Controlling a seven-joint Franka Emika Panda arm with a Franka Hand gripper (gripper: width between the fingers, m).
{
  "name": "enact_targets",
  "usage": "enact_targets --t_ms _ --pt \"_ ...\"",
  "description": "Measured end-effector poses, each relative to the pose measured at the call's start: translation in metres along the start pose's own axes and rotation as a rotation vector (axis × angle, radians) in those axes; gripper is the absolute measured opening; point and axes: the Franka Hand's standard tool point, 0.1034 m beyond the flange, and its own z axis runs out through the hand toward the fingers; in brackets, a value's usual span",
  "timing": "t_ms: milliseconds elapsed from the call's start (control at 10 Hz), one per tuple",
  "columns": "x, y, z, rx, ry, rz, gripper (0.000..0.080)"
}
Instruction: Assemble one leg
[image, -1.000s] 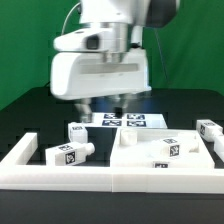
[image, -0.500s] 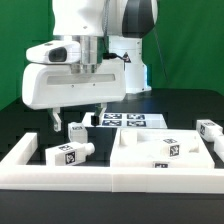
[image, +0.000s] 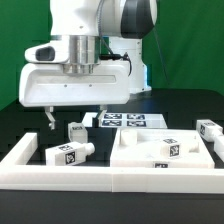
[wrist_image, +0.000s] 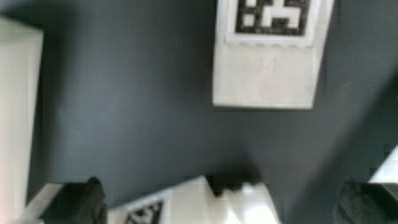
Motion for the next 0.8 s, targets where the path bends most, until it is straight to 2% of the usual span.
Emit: enact_targets --t_ms 200,300,400,500,600,700,800 --pt "0.001 -0.005 0.001 0.013 -0.017 -0.012 0.065" --pt "0.0 -0.01 0.002 0.031 -0.046 -0.013 0.065" --pt "-0.001 -0.02 0.003 0.073 -0.121 -0.003 0.065" --pt "0.002 -0.025 0.004 0.092 -0.158 -0.012 0.065" --pt "0.0 -0.034 0.006 0.122 -0.23 -0.011 0.065" --pt "0.001 -0.039 0.006 0.142 -0.288 -0.021 0.065" --pt "0.003 -0.039 0.006 0.148 -0.336 -0.039 0.065"
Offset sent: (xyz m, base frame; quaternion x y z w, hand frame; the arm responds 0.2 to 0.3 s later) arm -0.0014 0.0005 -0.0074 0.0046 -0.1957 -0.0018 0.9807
